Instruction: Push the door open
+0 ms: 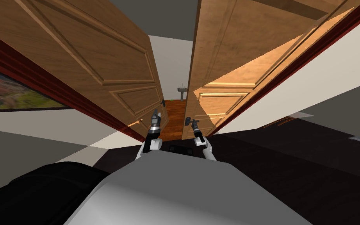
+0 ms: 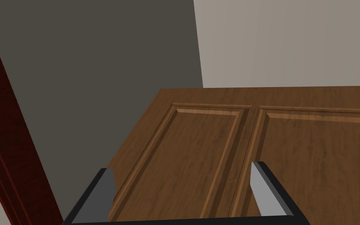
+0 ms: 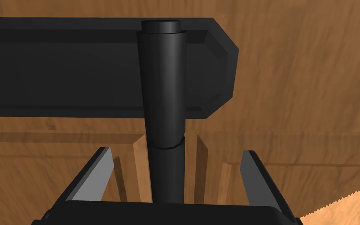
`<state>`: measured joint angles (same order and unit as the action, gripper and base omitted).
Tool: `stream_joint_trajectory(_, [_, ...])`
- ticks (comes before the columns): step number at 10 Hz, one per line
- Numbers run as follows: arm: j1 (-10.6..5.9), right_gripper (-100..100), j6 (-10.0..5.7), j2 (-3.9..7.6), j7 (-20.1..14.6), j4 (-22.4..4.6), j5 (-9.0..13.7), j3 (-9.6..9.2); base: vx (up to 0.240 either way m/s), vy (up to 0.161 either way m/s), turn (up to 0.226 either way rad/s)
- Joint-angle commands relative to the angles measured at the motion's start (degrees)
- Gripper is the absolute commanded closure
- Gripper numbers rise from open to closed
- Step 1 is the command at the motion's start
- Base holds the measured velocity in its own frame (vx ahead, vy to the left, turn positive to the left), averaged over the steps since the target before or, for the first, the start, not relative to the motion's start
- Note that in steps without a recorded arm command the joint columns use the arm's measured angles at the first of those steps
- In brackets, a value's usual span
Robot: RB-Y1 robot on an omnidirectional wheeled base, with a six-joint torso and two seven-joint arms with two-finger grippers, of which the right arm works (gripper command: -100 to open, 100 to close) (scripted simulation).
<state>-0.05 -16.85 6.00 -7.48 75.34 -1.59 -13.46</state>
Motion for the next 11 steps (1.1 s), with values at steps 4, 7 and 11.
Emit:
stream_joint_trajectory(4, [0.00,100,0.00,0.00,0.0,0.0,0.0,0.00,0.010,0.000,0.005])
stream_joint_trajectory(7, [0.00,100,0.00,0.00,0.0,0.0,0.0,0.00,0.000,0.000,0.000])
stream_joint_trajectory(11, [-0.63,100,0.11,0.00,0.5,-0.4,0.2,2.01,0.141,0.076,-0.042])
